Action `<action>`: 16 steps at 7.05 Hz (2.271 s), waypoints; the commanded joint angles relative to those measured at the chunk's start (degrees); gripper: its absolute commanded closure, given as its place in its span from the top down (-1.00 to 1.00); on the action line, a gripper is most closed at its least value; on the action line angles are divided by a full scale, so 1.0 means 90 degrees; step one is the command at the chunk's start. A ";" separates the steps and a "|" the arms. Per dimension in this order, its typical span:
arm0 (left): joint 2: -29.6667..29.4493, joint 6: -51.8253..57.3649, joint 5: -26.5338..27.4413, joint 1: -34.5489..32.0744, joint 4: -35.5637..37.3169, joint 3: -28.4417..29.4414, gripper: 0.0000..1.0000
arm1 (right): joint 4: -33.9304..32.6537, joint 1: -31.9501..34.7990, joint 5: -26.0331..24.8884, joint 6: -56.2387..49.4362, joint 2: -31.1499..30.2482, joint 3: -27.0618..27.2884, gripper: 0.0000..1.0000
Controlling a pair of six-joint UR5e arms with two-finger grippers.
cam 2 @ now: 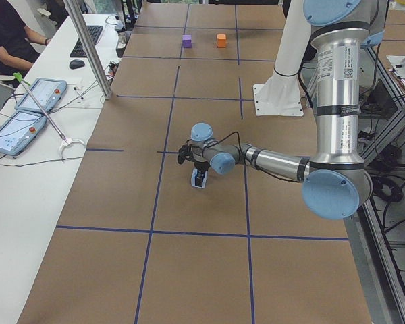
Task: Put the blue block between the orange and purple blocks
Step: 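Lift the light blue cube with the left gripper and carry it toward the table center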
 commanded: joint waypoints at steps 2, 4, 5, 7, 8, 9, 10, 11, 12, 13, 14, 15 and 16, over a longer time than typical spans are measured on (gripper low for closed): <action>-0.0103 0.0093 0.0016 -0.0099 0.0028 -0.0085 0.12 | 0.0016 0.0000 0.0005 -0.0006 -0.0001 0.0010 1.00; -0.0607 0.0044 -0.0013 -0.0391 0.0493 -0.0212 -0.75 | 0.0016 0.0000 0.0005 -0.0006 -0.0001 0.0010 1.00; -0.1133 -0.0343 -0.0013 -0.0383 0.1087 -0.0551 -0.80 | 0.0016 0.0000 0.0005 -0.0006 -0.0001 0.0019 1.00; -0.2645 -0.1650 -0.0014 0.0237 0.2105 -0.0740 -0.80 | 0.0016 -0.0010 0.0005 -0.0006 0.0009 0.0010 1.00; -0.3232 -0.2313 0.0025 0.0957 0.2379 -0.0653 -0.80 | 0.0016 -0.0010 0.0005 -0.0006 0.0009 0.0010 1.00; -0.3847 -0.2687 0.0441 0.1361 0.2575 -0.0440 -0.80 | 0.0016 -0.0010 0.0005 -0.0006 0.0009 0.0010 1.00; -0.4385 -0.2835 0.0707 0.1684 0.3012 -0.0128 -0.80 | 0.0016 -0.0010 0.0005 -0.0006 0.0009 0.0010 1.00; -0.5144 -0.3127 0.0874 0.1900 0.3345 0.0523 -0.76 | 0.0026 -0.0010 0.0005 -0.0006 0.0009 0.0029 1.00; -0.5790 -0.3178 0.1107 0.2057 0.3261 0.1428 -0.67 | 0.0016 -0.0010 0.0005 0.0004 0.0009 0.0029 1.00; -0.6116 -0.3179 0.1139 0.2087 0.3251 0.1873 -0.65 | 0.0016 -0.0020 0.0005 0.0004 0.0009 0.0029 1.00; -0.6167 -0.3169 0.1139 0.2097 0.3231 0.1974 -0.54 | 0.0016 -0.0029 0.0005 0.0004 0.0009 0.0029 1.00; -0.6264 -0.3130 0.1139 0.2097 0.3231 0.2071 -0.51 | 0.0016 -0.0039 0.0005 0.0004 0.0009 0.0029 1.00; -0.6314 -0.3139 0.1139 0.2097 0.3222 0.2179 -0.33 | 0.0016 -0.0049 0.0043 0.0004 0.0009 0.0029 1.00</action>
